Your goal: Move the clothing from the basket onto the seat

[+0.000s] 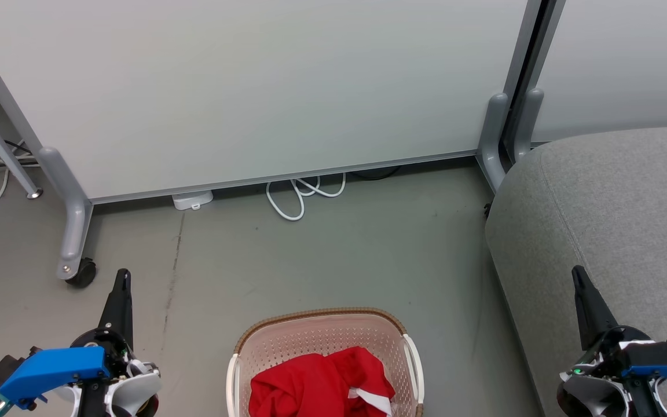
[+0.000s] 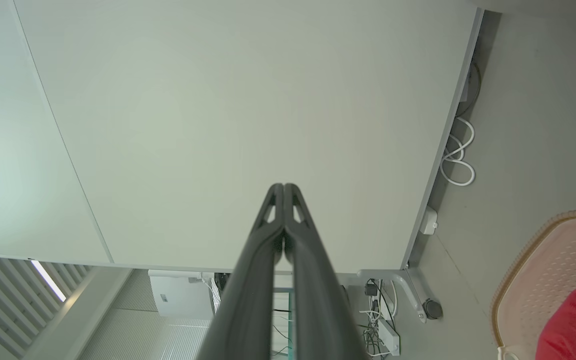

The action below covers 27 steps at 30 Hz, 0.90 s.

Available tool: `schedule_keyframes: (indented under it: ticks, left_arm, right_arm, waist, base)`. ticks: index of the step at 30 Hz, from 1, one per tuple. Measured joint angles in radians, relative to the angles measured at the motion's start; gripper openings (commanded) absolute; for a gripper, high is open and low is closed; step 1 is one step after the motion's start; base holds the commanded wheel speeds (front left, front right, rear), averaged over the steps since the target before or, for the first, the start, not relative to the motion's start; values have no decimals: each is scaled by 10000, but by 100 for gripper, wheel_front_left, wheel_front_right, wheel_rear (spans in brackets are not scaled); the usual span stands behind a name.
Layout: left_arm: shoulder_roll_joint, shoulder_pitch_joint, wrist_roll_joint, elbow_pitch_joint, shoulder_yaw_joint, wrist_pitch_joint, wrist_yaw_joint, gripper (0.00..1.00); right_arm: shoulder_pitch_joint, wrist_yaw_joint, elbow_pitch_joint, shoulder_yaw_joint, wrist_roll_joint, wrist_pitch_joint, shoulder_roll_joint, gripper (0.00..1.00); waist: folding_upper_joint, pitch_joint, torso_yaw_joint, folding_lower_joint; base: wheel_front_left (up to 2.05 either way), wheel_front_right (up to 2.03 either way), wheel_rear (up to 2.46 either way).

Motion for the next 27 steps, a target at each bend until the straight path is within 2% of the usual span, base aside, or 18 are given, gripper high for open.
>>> schedule_keyframes:
  ticks: [18, 19, 27]
  left_arm:
    - [0, 0, 0, 0, 0, 0, 0, 0]
    - [0, 0, 0, 0, 0, 0, 0, 100]
    - [-125, 609, 6, 518, -90, -119, 8, 100]
  right_arm:
    - [0, 0, 0, 0, 0, 0, 0, 0]
    - [0, 0, 0, 0, 0, 0, 0, 100]
    - [520, -21, 470, 104, -2, -109, 105, 100]
  waist:
    - [0, 0, 0, 0]
    - [0, 0, 0, 0]
    - [0, -1, 1, 0]
  base:
    - [0, 0, 0]
    - [0, 0, 0]
    - [0, 0, 0]
